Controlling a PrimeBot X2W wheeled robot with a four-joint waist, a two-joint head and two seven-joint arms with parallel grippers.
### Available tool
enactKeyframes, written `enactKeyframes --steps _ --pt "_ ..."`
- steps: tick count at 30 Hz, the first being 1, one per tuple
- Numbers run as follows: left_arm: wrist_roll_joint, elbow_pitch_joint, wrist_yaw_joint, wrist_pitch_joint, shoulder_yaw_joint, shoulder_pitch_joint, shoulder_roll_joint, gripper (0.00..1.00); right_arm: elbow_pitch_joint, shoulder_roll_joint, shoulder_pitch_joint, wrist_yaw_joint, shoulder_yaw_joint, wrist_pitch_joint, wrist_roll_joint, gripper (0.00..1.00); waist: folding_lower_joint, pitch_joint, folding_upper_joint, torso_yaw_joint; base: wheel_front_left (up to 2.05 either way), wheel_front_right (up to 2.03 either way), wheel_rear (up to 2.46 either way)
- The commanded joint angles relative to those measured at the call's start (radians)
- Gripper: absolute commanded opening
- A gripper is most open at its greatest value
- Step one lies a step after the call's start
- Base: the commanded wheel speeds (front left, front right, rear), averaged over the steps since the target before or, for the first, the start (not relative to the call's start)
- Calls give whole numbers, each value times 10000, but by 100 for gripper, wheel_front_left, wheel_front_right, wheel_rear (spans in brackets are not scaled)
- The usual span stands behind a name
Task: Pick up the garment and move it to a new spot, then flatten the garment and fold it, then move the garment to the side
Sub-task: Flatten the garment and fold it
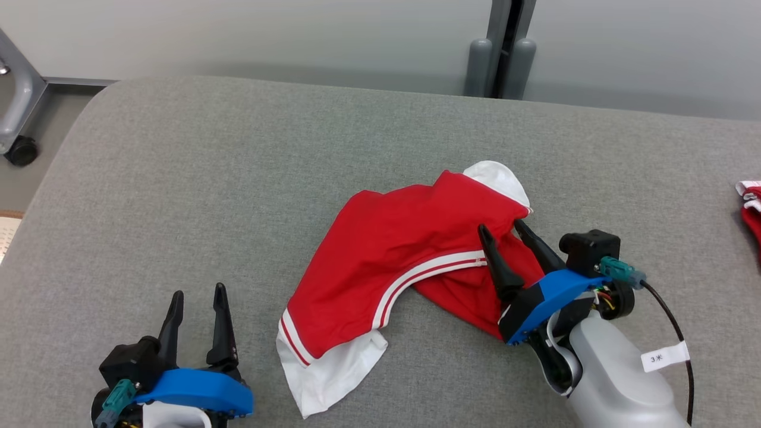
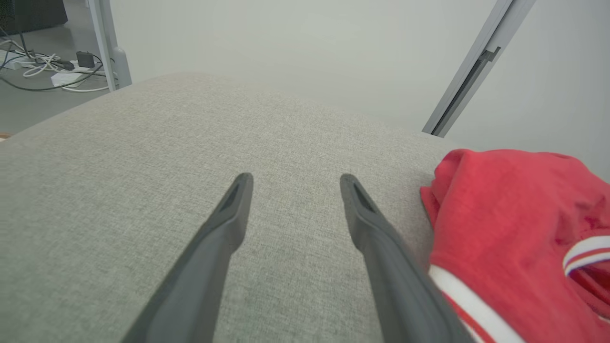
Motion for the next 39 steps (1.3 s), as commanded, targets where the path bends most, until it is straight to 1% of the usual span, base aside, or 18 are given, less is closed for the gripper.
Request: enactKeyframes --steps 1,2,3,5,6,12,19,22,28,29,30,31,32,36,38,39 --pt "3 0 -24 -28 -41 -181 -15 100 76 -8 -202 2 127 31 202 100 0 69 0 102 0 0 0" --pt "-6 -3 -23 -28 -36 -181 -17 100 135 -7 -309 1 184 52 302 98 0 82 0 128 0 0 0" --pt "-13 -6 -20 -28 -37 -181 -18 100 204 -7 -427 1 253 78 341 50 0 93 0 152 0 0 0" --pt "-26 -16 4 -28 -44 -174 -21 100 337 -7 -667 1 401 100 285 13 0 109 0 195 0 0 0" --pt "-36 -20 10 -28 -50 -173 -23 100 407 -7 -789 1 474 116 263 0 0 115 0 218 0 0 0" --pt "-111 -37 40 -28 -107 -202 -30 100 850 -9 -1390 1 716 37 16 0 0 129 0 339 0 0 0" --pt "-242 -82 101 -28 -127 -110 -31 100 1111 -9 -1587 1 677 -133 -114 0 0 149 0 329 0 0 0" --pt "-269 -122 155 -28 -138 -56 -31 100 1294 -83 -1502 1 223 -271 -399 0 0 151 0 262 0 0 0" --pt "-246 -148 160 -28 -127 -29 -30 100 1267 -312 -1066 1 -802 -378 -754 0 0 133 0 135 0 0 0" --pt "-246 -148 160 -28 -127 -29 -30 100 1267 -312 -1066 1 -802 -378 -754 0 0 133 0 135 0 0 0" --pt "-233 -138 158 -28 -139 -29 -30 100 1178 -346 -908 1 -1141 -401 -845 13 0 126 0 110 0 0 0" --pt "-233 -138 158 -28 -139 -29 -30 100 1178 -346 -908 1 -1141 -401 -845 13 0 126 0 110 0 0 0" --pt "-221 -113 150 -28 -142 -49 -30 100 1074 -302 -681 1 -1381 -406 -887 100 0 120 0 95 0 0 0" --pt "-207 -92 136 -28 -161 -66 -31 100 707 -162 -168 1 -1553 -409 -682 100 0 116 0 104 0 0 0" --pt "-198 -85 129 -28 -163 -67 -31 100 571 -133 -67 1 -1528 -412 -596 100 0 119 0 110 0 0 0" --pt "-180 -77 115 -28 -170 -71 -31 100 302 -81 131 1 -1413 -405 -377 100 0 120 0 125 0 0 0"
